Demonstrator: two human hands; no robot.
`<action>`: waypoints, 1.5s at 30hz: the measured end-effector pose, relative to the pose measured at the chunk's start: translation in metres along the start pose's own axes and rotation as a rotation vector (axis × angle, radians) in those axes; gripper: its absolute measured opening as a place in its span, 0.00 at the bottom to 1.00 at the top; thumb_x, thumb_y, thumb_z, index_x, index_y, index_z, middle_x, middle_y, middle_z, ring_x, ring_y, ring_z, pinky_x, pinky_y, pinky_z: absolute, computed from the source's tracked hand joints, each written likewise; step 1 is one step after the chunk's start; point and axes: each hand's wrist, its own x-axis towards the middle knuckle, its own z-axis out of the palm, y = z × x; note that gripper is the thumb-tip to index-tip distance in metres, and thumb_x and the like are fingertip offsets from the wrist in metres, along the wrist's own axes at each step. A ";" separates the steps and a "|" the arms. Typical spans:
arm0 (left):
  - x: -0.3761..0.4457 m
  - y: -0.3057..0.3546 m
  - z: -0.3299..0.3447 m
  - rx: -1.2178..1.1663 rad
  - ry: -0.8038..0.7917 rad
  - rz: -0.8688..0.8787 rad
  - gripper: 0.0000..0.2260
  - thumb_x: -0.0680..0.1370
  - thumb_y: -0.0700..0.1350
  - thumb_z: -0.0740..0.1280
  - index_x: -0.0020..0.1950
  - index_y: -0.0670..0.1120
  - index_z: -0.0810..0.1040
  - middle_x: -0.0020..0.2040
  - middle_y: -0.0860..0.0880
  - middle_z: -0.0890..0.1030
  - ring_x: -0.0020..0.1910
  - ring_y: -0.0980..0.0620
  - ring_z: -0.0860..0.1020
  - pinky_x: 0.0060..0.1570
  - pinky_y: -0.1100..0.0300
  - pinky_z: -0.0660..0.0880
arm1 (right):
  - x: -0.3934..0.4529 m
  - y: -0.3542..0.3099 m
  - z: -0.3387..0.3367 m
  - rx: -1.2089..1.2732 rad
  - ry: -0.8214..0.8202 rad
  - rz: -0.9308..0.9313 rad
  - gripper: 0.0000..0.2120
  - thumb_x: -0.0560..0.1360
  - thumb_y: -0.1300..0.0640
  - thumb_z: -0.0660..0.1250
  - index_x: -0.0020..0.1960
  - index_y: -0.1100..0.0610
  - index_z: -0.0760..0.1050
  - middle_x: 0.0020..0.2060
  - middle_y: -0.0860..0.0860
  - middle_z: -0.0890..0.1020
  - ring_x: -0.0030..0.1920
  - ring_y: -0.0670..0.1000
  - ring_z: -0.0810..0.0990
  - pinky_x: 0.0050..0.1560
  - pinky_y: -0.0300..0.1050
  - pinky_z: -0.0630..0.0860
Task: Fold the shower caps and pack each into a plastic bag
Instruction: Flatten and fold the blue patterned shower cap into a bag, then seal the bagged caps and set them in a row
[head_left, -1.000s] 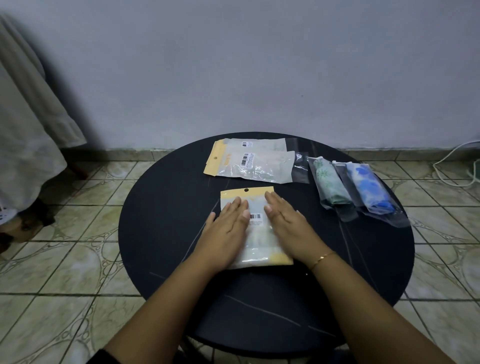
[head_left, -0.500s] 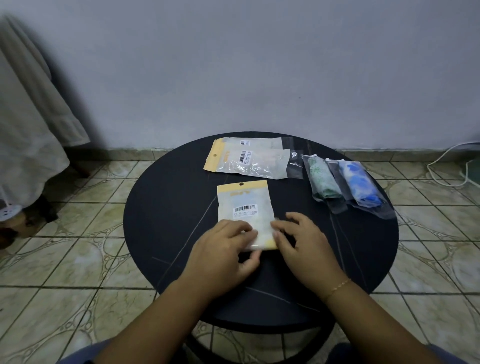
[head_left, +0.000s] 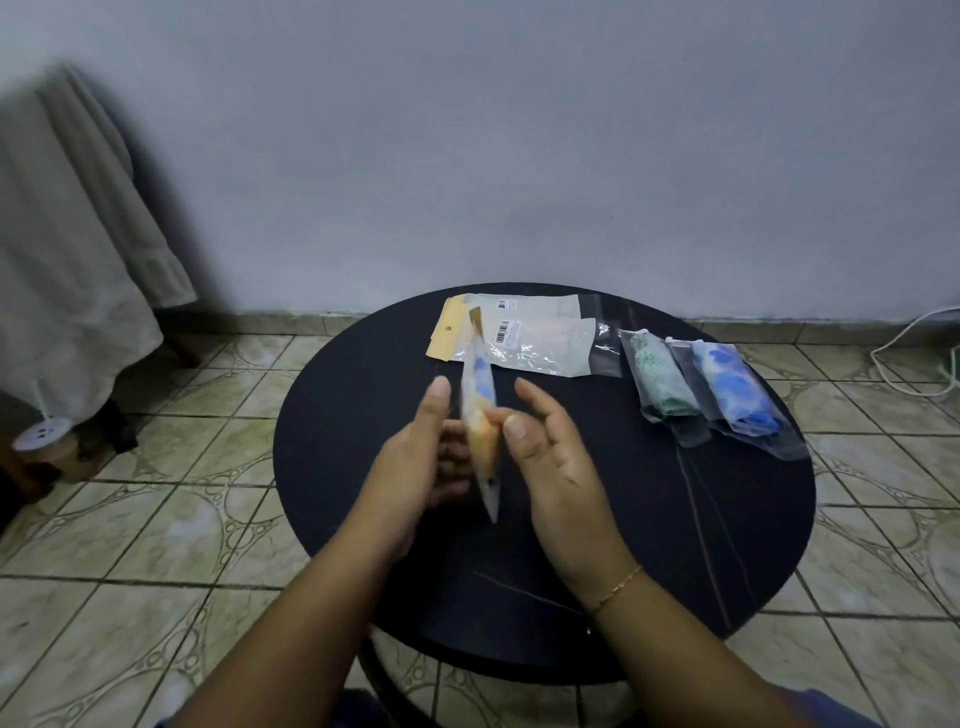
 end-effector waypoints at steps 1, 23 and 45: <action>-0.001 0.003 -0.006 -0.009 -0.038 -0.046 0.29 0.70 0.69 0.58 0.47 0.46 0.84 0.42 0.44 0.84 0.41 0.49 0.83 0.47 0.51 0.79 | 0.001 0.005 0.005 0.012 -0.047 0.022 0.20 0.75 0.44 0.65 0.65 0.46 0.68 0.59 0.52 0.79 0.58 0.44 0.78 0.57 0.39 0.74; 0.042 -0.019 -0.094 1.076 0.521 0.270 0.19 0.77 0.52 0.65 0.68 0.51 0.73 0.64 0.48 0.74 0.62 0.46 0.70 0.58 0.54 0.67 | 0.057 0.055 0.054 -1.186 -0.309 -0.011 0.14 0.79 0.47 0.58 0.64 0.44 0.71 0.67 0.42 0.70 0.73 0.46 0.57 0.72 0.48 0.48; 0.097 -0.028 -0.012 1.299 0.351 0.458 0.17 0.73 0.48 0.60 0.58 0.52 0.81 0.66 0.47 0.75 0.63 0.42 0.72 0.52 0.48 0.67 | 0.154 0.068 -0.005 -1.593 0.031 -0.026 0.27 0.78 0.54 0.57 0.75 0.55 0.56 0.76 0.60 0.52 0.76 0.60 0.44 0.73 0.55 0.38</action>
